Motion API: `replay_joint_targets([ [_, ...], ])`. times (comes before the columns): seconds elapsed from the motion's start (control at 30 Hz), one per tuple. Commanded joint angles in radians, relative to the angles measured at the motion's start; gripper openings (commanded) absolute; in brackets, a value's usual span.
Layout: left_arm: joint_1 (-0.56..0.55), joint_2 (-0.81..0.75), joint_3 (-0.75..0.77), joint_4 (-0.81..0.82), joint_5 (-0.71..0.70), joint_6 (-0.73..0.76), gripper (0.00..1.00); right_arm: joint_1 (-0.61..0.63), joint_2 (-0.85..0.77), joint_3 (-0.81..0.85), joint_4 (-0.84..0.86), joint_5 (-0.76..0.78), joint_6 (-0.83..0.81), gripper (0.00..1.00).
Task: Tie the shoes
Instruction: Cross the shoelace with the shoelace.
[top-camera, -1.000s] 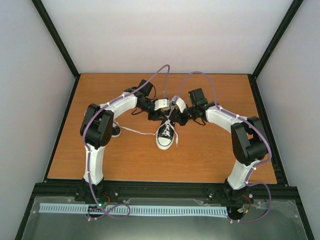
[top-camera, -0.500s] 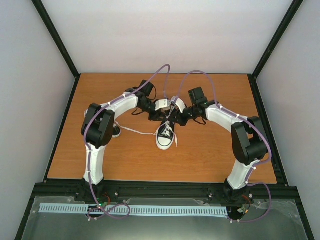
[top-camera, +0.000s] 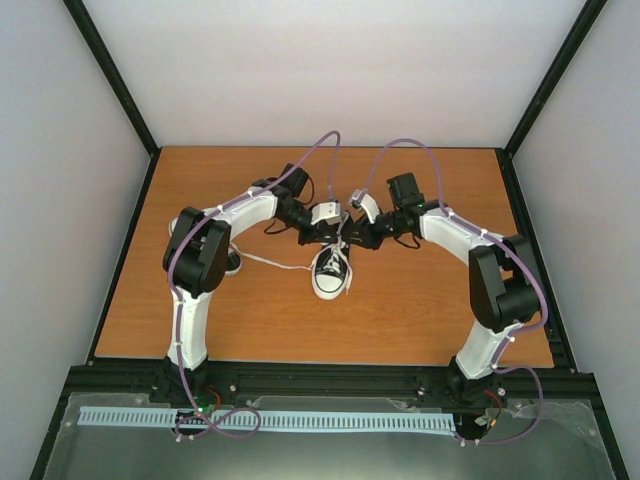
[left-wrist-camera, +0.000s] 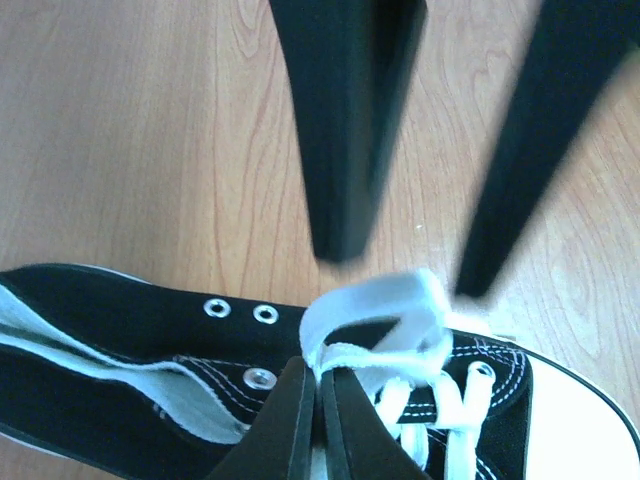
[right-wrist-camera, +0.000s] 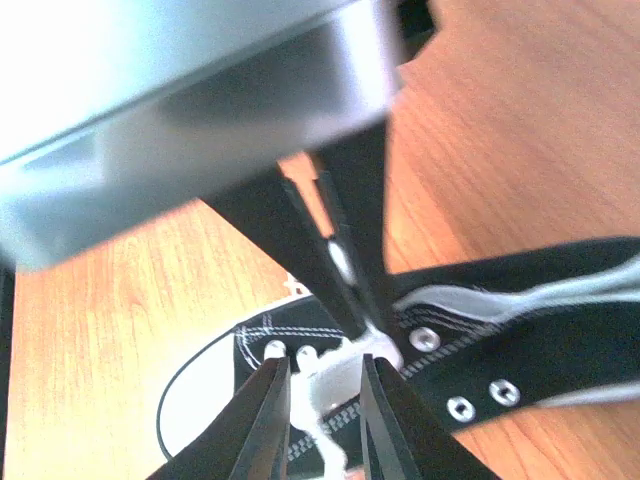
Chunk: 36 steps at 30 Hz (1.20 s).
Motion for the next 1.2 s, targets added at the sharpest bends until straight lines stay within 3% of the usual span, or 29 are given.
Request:
replay_joint_targets([
  [0.0, 0.001, -0.040, -0.043, 0.054, 0.035, -0.031, 0.01, -0.052, -0.069, -0.043, 0.039, -0.027, 0.036, 0.22],
  [0.4, 0.001, -0.047, -0.057, 0.081, 0.034, -0.057, 0.01, -0.038, 0.006, -0.099, 0.109, 0.004, 0.105, 0.14],
  [0.9, 0.000, -0.049, -0.051, 0.079, 0.039, -0.054, 0.01, -0.020, 0.074, -0.047, 0.139, -0.134, 0.089, 0.15],
  [1.17, 0.001, -0.047, -0.044, 0.076, 0.047, -0.062, 0.01, 0.009, 0.116, -0.015, 0.127, -0.091, 0.108, 0.17],
])
